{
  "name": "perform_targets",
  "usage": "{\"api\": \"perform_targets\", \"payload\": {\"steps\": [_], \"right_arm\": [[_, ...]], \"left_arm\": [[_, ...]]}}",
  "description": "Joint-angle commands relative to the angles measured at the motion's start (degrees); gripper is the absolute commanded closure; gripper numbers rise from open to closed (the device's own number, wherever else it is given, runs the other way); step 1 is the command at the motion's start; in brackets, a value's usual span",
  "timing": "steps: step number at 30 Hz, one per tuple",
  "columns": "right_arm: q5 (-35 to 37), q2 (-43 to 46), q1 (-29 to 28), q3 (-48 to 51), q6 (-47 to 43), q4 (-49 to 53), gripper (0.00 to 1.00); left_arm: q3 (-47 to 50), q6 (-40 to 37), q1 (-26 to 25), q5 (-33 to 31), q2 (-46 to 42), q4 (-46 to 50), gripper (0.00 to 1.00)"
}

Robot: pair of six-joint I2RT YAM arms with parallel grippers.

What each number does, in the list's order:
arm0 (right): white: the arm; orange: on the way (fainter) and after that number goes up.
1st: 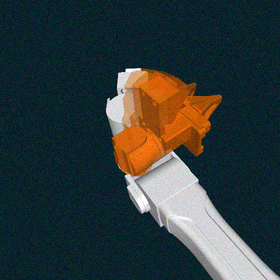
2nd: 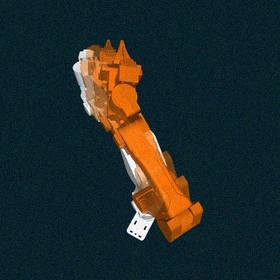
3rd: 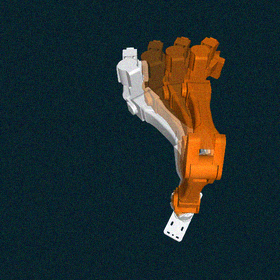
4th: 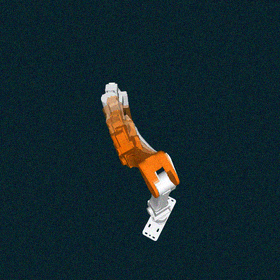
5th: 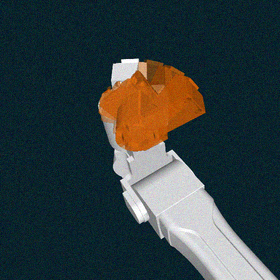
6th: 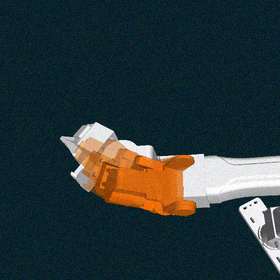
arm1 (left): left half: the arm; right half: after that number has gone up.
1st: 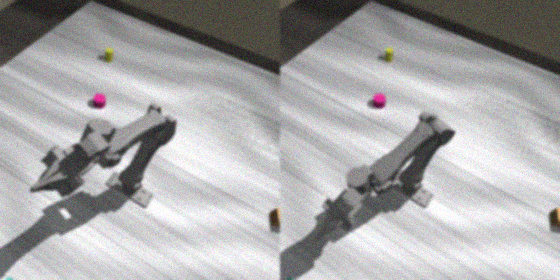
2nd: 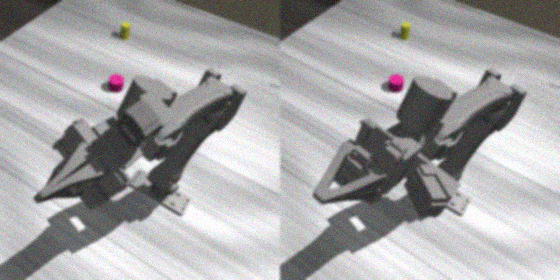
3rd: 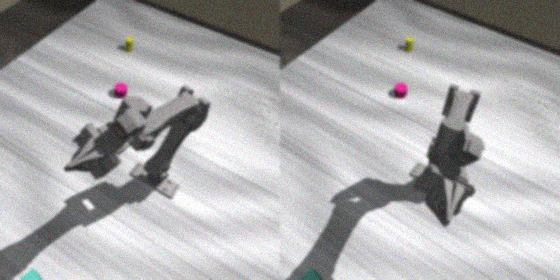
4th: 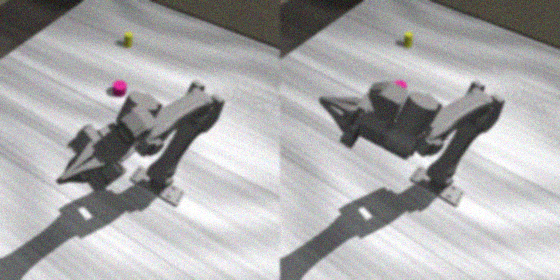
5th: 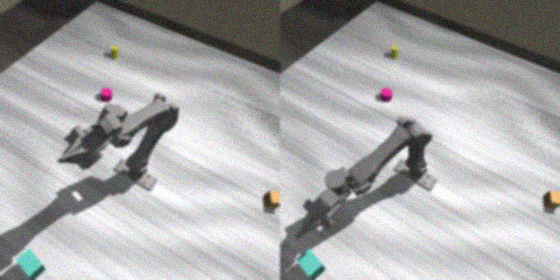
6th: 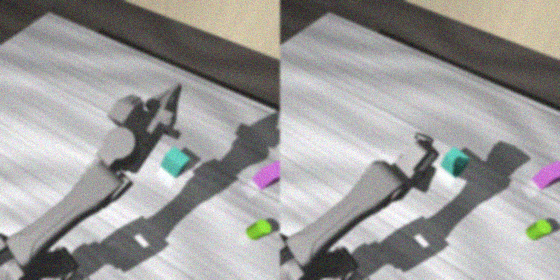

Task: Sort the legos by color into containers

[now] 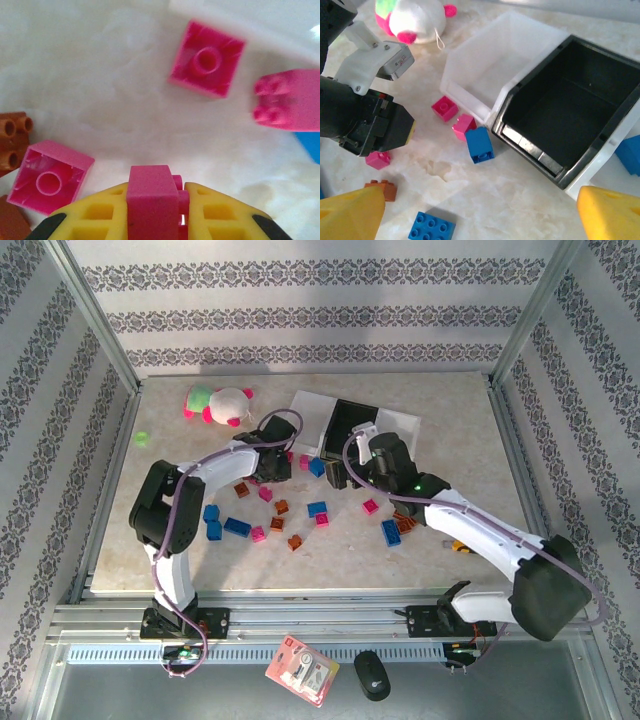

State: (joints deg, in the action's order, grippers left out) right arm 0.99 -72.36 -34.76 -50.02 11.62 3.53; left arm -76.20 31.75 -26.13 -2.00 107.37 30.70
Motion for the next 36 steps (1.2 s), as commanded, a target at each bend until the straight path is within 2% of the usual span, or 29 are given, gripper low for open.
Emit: {"api": "perform_targets", "payload": {"steps": [1, 8, 15, 20, 23, 27, 28, 29, 30, 31, 34, 36], "right_arm": [[0.82, 3.07, -0.51, 1.47, 0.61, -1.57, 0.02], [0.85, 3.99, -0.53, 2.51, 1.28, -1.99, 0.02], [1.18, 5.05, -0.49, 3.34, 1.49, -1.82, 0.02], [2.26, 6.34, -0.43, 4.28, 1.3, -1.14, 0.02], [4.44, 7.29, -0.38, 4.75, 1.89, -0.15, 0.02], [7.72, 7.99, -0.02, 5.26, 3.17, 1.08, 0.02], [9.23, 8.29, 0.27, 5.43, 3.85, 1.9, 0.02], [13.64, 9.1, 0.94, 6.44, 4.6, 3.71, 0.02], [18.21, 9.48, 1.59, 7.11, 6.38, 6.03, 0.02], [19.68, 9.83, 2.39, 7.81, 7.93, 7.04, 0.02], [19.58, 11.55, 5.66, 10.73, 12.21, 8.35, 0.02], [18.0, 12.98, 8.1, 12.6, 14.99, 8.97, 0.02]], "left_arm": [[-5.05, -2.69, 0.25, 1.59, -2.36, 0.02, 0.85], [-23.67, -6.61, 0.33, 0.14, 8.07, 5.05, 0.84], [-44.77, -9.53, 0.98, -0.38, 23.17, 10.86, 0.84], [-59.82, -10.45, 1.04, 0.41, 33.03, 18.37, 0.82], [-63.04, -10.42, 0.98, 0.86, 34.26, 19.95, 0.67], [-62.26, -10.51, 0.9, 1.32, 32.58, 19.42, 0.54], [-61.13, -10.62, 0.85, 2.07, 31.03, 18.9, 0.45], [-58.78, -10.69, 0.69, 2.46, 27.91, 18.33, 0.34], [-56.97, -10.66, 0.55, 2.45, 26.19, 17.5, 0.31], [-54.6, -10.63, 0.47, 2.65, 24.05, 16.31, 0.26], [-46.34, -10.42, 0.17, 3.93, 17.54, 11.14, 0.06], [-41.85, -10.75, 0.08, 4.13, 13.82, 8.89, 0.0]]}}
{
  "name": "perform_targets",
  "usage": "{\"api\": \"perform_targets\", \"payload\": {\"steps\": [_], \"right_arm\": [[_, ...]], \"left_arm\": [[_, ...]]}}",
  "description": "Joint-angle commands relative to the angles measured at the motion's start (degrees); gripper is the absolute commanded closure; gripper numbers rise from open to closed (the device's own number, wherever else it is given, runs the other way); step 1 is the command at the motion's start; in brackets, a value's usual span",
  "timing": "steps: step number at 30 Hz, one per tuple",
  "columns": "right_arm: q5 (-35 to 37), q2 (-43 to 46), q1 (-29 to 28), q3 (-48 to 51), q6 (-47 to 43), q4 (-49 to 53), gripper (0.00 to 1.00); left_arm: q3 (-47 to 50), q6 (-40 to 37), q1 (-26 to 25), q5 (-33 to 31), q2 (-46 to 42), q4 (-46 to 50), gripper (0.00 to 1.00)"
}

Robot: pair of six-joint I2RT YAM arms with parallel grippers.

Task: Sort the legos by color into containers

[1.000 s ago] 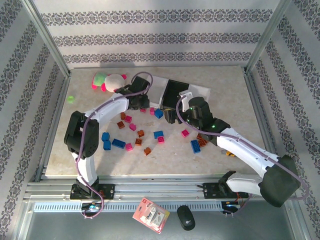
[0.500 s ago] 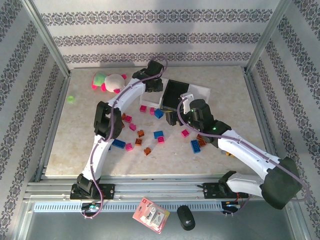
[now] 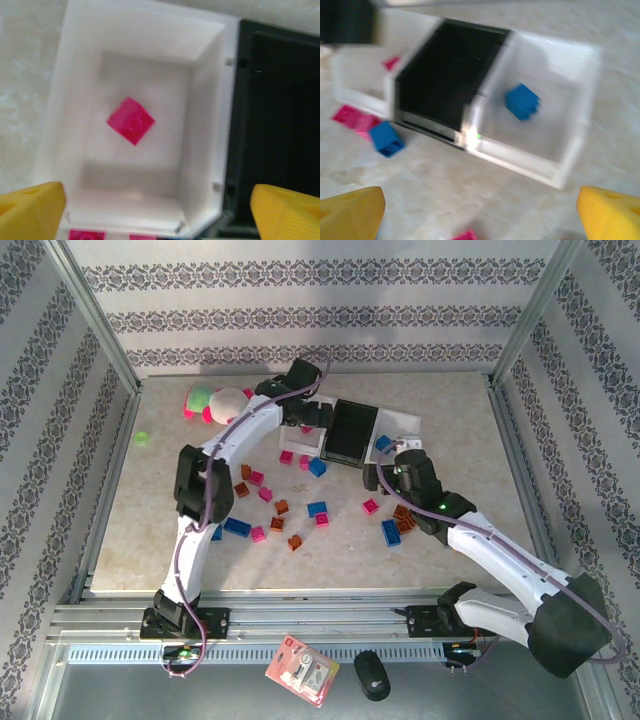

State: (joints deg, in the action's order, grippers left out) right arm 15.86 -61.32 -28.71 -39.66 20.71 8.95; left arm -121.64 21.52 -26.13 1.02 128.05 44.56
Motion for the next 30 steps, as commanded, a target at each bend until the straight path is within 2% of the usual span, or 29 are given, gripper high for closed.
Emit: {"api": "perform_targets", "payload": {"steps": [1, 3, 6, 11, 14, 18, 20, 23, 30], "right_arm": [[2.91, 2.67, 3.24, 3.07, 7.32, 4.33, 0.02], [2.66, 3.53, 5.88, 4.18, 10.77, 6.32, 0.02], [-0.16, 2.46, 10.81, 4.5, 13.09, 9.74, 0.02], [-7.31, -4.28, 16.39, 2.29, 10.94, 12.1, 0.05], [-8.82, -9.95, 17.43, -0.6, 9.75, 13.42, 0.1], [-9.78, -17.43, 17.97, -5.09, 8.6, 15.71, 0.14], [-10.75, -20.9, 18.16, -7.11, 8.2, 16.89, 0.23], [-11.47, -24.63, 18.16, -9.07, 8.21, 17.86, 0.28], [-12.23, -30.08, 18.38, -9.74, 9.29, 17.68, 0.39]], "left_arm": [[5.86, -1.18, -0.09, 1.09, -8.94, -5.87, 0.01], [11.31, -3.4, -0.74, 1.3, -13.15, -9.14, 0.01], [24.02, -10.04, -3.15, 3.46, -22.07, -20.37, 0.01], [48.66, -21.69, -9.94, 7.55, -37.2, -43.86, 0.01], [57.82, -24.68, -13.55, 9.73, -42.57, -50.96, 0.01], [64.3, -24.05, -16.53, 12.94, -46.48, -54.93, 0.01], [66.75, -24.93, -17.66, 14.64, -48.16, -55.28, 0.01], [69.71, -24.85, -18.07, 17.28, -50.2, -55.47, 0.01], [72.78, -25.66, -18.34, 17.97, -52.64, -54.56, 0.01]]}}
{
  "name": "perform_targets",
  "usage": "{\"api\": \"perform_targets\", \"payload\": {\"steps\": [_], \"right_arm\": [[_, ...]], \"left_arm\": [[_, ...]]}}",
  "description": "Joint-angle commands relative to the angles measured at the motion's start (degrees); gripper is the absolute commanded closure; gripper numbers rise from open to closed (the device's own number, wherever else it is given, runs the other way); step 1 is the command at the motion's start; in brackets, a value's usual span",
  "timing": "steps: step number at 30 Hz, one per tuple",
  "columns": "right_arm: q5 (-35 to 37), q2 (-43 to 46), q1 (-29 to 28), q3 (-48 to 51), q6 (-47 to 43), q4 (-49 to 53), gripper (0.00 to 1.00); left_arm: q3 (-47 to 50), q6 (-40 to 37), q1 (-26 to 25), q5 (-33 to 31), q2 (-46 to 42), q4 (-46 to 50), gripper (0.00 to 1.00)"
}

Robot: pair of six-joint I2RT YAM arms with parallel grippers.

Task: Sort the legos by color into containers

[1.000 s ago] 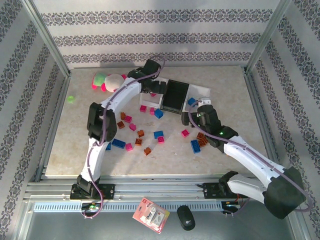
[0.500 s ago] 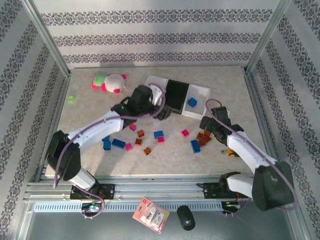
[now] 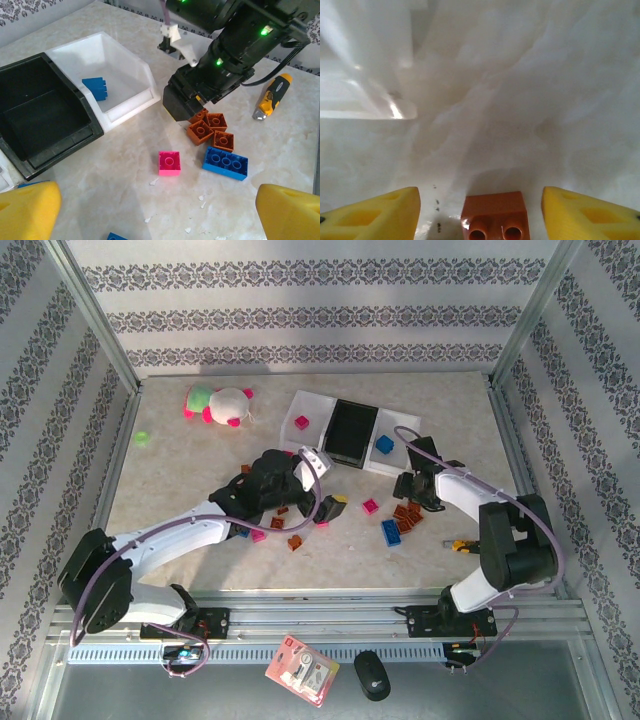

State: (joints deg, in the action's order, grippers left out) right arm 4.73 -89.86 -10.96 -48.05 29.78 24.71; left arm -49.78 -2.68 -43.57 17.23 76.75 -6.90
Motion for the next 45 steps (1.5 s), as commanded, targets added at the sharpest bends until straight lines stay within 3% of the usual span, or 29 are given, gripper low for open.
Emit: {"api": "perform_targets", "payload": {"steps": [1, 7, 14, 22, 30, 41, 45], "right_arm": [[-1.37, -2.2, 0.68, -1.42, 0.4, 1.83, 0.41], [-2.16, -3.11, 0.69, -1.1, 0.99, 1.72, 0.59], [-0.93, 3.5, -0.51, 0.21, 1.62, 2.83, 0.72], [2.2, 8.49, -6.18, -4.85, 1.72, 2.39, 0.73], [5.03, -4.61, -11.33, -22.0, -0.98, -1.3, 0.72], [3.75, -26.74, -11.64, -48.04, -5.27, 3.61, 0.69], [3.74, -29.03, -11.17, -51.23, -5.64, 5.07, 0.58]], "left_arm": [[1.03, -1.35, -0.9, 1.89, -1.26, -3.28, 0.01], [0.31, -1.41, -0.99, 3.18, -0.36, -4.27, 0.01], [0.45, -2.51, -0.99, 3.63, -0.92, -2.49, 0.01], [2.32, -2.67, -0.99, 5.33, -3.4, -0.24, 0.01], [4.81, -2.49, -0.94, 3.75, -5.8, 1.09, 0.01], [7.58, 0.13, -0.98, -3.66, -8.78, 2.83, 0.01], [6.89, 2.25, -0.77, -7.41, -8.1, 4.79, 0.01]]}}
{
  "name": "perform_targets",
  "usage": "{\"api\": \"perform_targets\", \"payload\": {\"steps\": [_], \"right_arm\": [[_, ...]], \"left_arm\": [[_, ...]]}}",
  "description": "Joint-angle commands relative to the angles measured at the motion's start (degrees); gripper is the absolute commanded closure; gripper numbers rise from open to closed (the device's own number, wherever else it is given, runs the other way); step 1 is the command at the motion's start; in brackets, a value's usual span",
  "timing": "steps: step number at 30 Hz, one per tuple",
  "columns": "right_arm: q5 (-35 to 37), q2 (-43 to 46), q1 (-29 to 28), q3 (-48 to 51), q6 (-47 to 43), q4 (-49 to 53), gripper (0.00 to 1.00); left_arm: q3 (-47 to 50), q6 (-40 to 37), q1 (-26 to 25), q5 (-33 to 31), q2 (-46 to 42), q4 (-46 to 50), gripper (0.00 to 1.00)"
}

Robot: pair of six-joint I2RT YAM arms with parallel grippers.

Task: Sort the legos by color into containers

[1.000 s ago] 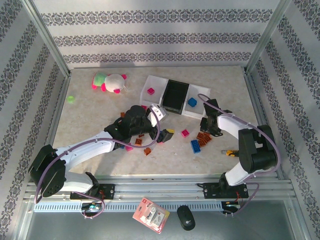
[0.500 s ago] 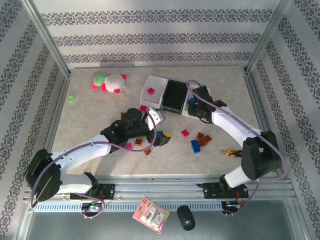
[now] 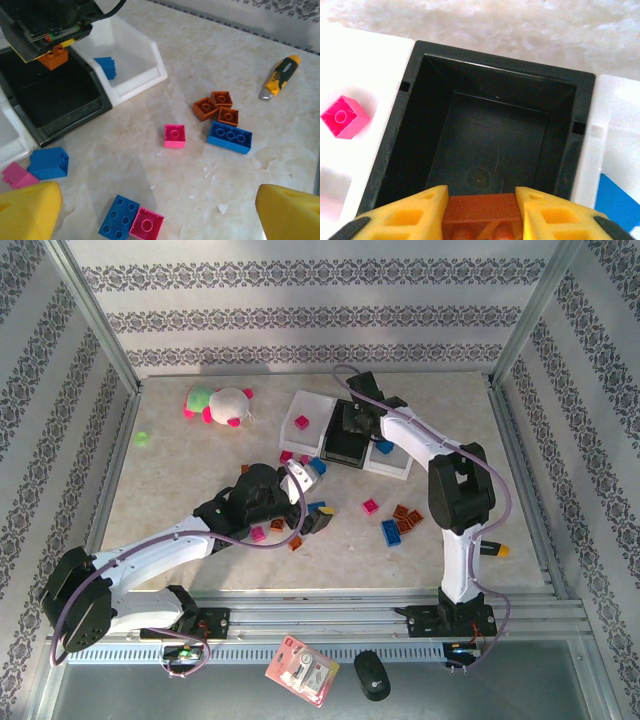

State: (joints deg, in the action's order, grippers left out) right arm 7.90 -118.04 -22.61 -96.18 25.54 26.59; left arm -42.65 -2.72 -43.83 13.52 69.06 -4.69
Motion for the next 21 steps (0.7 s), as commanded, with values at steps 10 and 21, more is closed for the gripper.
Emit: {"api": "perform_targets", "payload": {"steps": [10, 21], "right_arm": [[-3.11, 14.66, -0.14, 12.18, -2.34, -5.33, 0.18], [-9.04, 44.08, -5.18, 44.3, -7.08, -14.77, 0.11]], "left_arm": [[-5.24, 13.48, 2.94, -16.32, 4.58, 10.79, 0.01], [-13.88, 32.61, 10.69, -19.05, 18.28, 31.9, 0.03]]}}
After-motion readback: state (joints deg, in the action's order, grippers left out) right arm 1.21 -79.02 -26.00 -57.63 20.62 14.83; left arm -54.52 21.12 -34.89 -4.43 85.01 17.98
